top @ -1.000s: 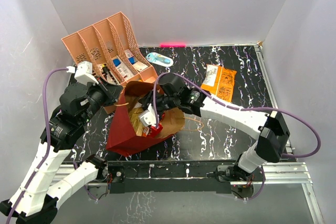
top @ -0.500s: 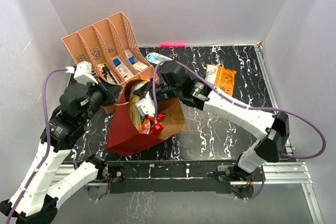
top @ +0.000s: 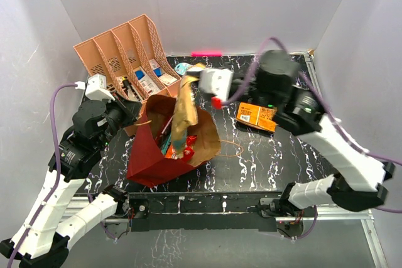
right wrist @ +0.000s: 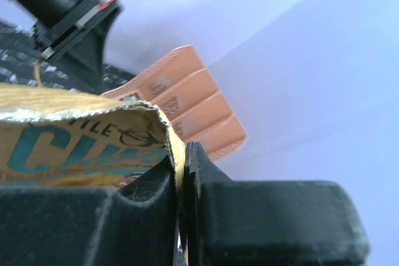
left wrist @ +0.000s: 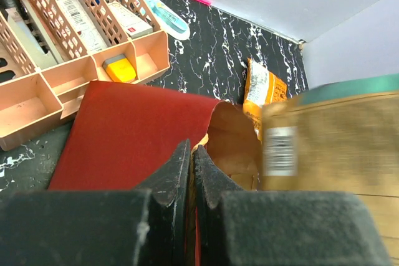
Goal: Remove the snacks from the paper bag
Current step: Take out the snack from the paper bag, then place the snack at the center of the board.
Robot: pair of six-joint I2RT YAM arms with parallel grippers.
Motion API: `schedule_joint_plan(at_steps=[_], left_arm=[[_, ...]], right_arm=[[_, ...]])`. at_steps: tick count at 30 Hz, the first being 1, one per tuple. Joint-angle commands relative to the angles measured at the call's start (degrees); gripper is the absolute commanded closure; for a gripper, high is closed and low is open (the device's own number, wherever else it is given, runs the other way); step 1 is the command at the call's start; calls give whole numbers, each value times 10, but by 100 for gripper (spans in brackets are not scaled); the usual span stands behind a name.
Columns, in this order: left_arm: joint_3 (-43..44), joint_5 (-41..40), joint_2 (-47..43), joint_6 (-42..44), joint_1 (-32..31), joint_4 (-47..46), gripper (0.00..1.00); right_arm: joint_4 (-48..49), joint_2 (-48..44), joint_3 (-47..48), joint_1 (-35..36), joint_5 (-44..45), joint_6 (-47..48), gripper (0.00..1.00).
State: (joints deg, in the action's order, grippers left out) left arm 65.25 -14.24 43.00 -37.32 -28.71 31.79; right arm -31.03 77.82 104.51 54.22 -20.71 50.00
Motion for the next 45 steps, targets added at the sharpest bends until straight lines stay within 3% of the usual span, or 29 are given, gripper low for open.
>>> schedule_joint_plan(at_steps=[1,5,9,12,14,19,25,29,34,45], left_arm=[[10,-28,-5,10,0,9,100],[9,-28,-7,21,0,7,100],[10,-23,-9,33,0,7,100],[14,-21,-10,41,0,9,100],[18,-18,-9,49,-1,12,100],[23,-8,-6,61,0,17,100],[15,2,-22,61,0,8,100],[17,2,-21,75,0,9,100],[20,8,-13,96,0,8,100],[8,31,-14,87,0,7,100]], right_arm=[[118,-112,-4,-4,153,-152,92],[134,-145,-35,-3,318,-143,92],[153,-146,-80,-3,537,-59,92],[193,-132,-126,-9,631,14,92],[217,-127,-153,-59,604,22,92],[207,-94,-191,-264,413,-73,92],[215,-10,-207,-361,357,-77,92],[224,52,-186,-459,259,-119,92],[221,120,-141,-509,209,-148,92],[196,176,-73,-536,207,-142,92]])
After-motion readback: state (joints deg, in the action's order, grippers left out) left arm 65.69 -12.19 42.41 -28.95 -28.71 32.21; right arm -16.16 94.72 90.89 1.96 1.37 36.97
